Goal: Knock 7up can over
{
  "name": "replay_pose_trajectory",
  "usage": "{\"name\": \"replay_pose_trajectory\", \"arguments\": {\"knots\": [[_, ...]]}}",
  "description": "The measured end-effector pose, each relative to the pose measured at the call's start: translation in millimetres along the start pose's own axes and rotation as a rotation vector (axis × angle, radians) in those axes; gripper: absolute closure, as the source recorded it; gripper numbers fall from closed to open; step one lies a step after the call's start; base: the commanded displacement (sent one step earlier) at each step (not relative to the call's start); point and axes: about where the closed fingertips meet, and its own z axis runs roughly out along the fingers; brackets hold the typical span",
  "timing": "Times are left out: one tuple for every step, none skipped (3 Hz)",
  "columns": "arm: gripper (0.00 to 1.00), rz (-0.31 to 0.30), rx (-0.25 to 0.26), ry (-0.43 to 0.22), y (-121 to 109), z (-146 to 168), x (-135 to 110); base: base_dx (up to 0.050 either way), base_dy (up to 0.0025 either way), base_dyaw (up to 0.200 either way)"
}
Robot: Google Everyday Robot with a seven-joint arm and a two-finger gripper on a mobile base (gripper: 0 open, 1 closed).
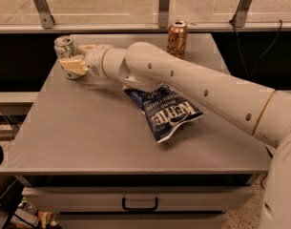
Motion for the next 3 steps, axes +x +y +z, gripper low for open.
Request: {"name": "replay_pose_trajectory", "arguments": {"knots": [[1.00,-0.016,0.010,0.021,-6,-7,-6,0.000,0.00000,0.000],[1.00,-0.051,0.020,0.041,-21,-20,-18,0.000,0.00000,0.000],[1.00,-0.091,0.020,0.079,-33,-31,-31,0.000,0.00000,0.000]]}}
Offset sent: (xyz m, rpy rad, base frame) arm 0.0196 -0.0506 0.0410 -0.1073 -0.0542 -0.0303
